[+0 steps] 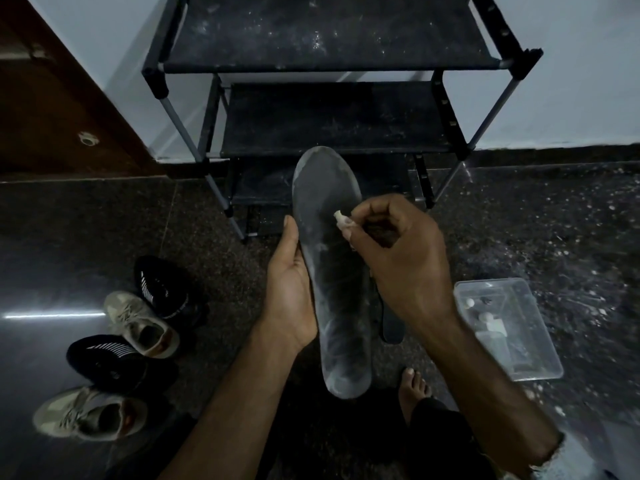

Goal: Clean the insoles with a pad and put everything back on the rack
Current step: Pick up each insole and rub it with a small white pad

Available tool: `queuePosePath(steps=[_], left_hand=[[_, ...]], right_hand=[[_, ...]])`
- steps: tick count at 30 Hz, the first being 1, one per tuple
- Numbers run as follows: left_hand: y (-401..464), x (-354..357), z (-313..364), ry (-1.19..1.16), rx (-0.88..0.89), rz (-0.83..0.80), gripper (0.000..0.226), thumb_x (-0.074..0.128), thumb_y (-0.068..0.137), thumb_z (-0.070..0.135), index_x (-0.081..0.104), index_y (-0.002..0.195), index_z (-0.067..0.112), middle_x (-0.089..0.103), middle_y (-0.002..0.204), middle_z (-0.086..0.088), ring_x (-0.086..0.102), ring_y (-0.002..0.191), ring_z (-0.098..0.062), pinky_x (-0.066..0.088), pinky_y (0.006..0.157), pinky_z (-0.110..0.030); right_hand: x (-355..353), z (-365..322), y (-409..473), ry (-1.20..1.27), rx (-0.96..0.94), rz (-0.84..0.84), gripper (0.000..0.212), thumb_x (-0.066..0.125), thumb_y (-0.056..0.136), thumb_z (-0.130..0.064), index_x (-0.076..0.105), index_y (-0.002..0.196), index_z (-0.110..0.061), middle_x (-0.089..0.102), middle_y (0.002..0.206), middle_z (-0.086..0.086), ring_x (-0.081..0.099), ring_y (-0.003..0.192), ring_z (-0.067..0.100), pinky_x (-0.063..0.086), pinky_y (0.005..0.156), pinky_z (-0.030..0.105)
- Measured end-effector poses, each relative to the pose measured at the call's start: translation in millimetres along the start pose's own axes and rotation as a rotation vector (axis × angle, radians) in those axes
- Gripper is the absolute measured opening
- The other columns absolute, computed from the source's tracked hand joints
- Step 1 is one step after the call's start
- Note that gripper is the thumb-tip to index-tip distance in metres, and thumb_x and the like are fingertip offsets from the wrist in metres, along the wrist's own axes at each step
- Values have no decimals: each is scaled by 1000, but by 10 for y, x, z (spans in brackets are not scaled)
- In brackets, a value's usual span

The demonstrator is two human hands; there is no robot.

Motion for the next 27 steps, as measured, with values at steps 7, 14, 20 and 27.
queuePosePath(steps=[7,14,20,27], left_hand=[[-6,23,-22,-6,-18,-38,64,35,92,61,70,112,11,65,112,-12,62,104,-26,46,99,-40],[29,-66,12,72,1,2,75,27,97,61,42,143,4,46,146,-16,43,136,-27,26,118,-41],[-11,17,-10,12,2,-19,63,35,92,60,75,103,12,69,105,-12,68,94,-26,50,92,-41],[1,-24,20,67,8,-37,75,21,98,60,47,140,3,50,143,-13,45,135,-26,27,117,-40]], right_hand=[[21,-116,-46,-377,-208,26,10,67,89,-16,64,97,-21,68,95,-10,63,87,12,55,72,39],[357,-194,-206,-282,-259,-128,13,66,89,-15,61,99,-21,69,91,-6,65,84,13,55,73,40],[60,-54,-45,-364,-193,-2,15,66,89,-14,57,97,-23,63,92,-12,61,82,10,54,74,43],[380,-167,-222,-243,-206,-128,14,66,89,-14,60,100,-21,68,90,-7,64,81,9,55,69,37]])
Point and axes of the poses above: each hand's wrist, its own y-axis towards the middle knuckle, its own x-axis out of the palm, z = x × y, the point moved 6 cm from there along y, towards the middle knuckle
